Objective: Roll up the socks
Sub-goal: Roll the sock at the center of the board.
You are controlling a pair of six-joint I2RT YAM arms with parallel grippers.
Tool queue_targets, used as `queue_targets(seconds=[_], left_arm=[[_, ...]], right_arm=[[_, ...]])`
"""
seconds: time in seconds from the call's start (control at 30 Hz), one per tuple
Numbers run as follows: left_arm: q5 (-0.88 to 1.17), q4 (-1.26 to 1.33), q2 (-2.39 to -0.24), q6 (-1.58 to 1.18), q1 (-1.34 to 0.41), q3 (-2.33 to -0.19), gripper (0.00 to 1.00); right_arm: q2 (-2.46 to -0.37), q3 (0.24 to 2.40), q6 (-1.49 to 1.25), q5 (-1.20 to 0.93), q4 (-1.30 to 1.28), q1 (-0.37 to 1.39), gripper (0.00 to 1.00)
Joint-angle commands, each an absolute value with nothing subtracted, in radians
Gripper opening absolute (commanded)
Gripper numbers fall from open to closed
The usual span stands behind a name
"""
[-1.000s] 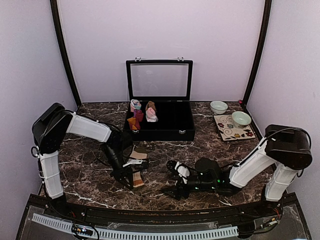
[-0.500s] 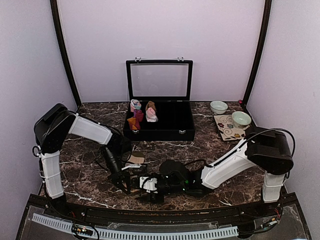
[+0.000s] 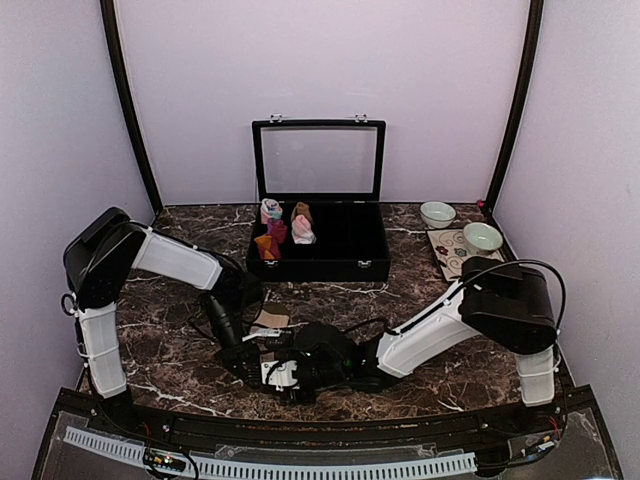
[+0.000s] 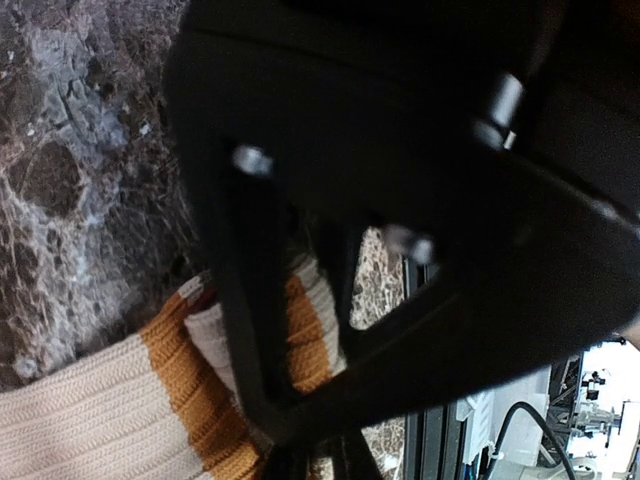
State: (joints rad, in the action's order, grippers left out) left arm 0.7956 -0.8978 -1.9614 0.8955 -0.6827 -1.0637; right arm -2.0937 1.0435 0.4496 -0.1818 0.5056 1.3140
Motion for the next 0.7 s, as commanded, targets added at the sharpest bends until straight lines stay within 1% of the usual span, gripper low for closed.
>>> queue_targets(seconds=[0.0,0.07,0.1,0.13,0.2,0.3,0.4,0.47,0.5,0.53,0.67], left_arm=[[0.524,-0.799,-1.982,0.883,-0.687,-1.012,0.07],[0.515,-0.787,-1.971,0.879,-0.687,-1.007,0.09],[0.510,-0.783,-1.967,0.876,-0.687,-1.005,0.12],[0.499,-0.776,-1.960,0.868,-0.687,-1.002,0.17],[0.479,-0.760,-1.933,0.849,-0.688,-0.998,0.23],[0.458,-0.727,-1.837,0.815,-0.686,-0.970,0.34],[0.398,-0.619,-1.660,0.751,-0.681,-0.878,0.36],[0.361,-0.539,-1.532,0.720,-0.668,-0.770,0.38],[0.339,-0.509,-1.464,0.710,-0.663,-0.727,0.42],[0.313,-0.485,-1.403,0.703,-0.660,-0.686,0.43],[0.254,-0.486,-1.150,0.704,-0.658,-0.596,0.43]], right_arm=[[-2.117,1.073,0.456,-0.189,0.461,1.316,0.19],[-2.117,1.077,0.443,-0.201,0.434,1.316,0.11],[-2.118,1.079,0.435,-0.210,0.420,1.317,0.09],[-2.118,1.079,0.422,-0.220,0.409,1.316,0.07],[-2.123,1.081,0.393,-0.237,0.385,1.316,0.04],[-2.137,1.076,0.328,-0.242,0.368,1.315,0.02],[-2.156,1.064,0.251,-0.250,0.352,1.307,0.01],[-2.171,1.060,0.200,-0.258,0.338,1.306,0.00],[-2.177,1.057,0.177,-0.265,0.332,1.305,0.00],[-2.182,1.051,0.155,-0.272,0.333,1.305,0.00],[-2.202,1.062,0.083,-0.282,0.304,1.299,0.00]])
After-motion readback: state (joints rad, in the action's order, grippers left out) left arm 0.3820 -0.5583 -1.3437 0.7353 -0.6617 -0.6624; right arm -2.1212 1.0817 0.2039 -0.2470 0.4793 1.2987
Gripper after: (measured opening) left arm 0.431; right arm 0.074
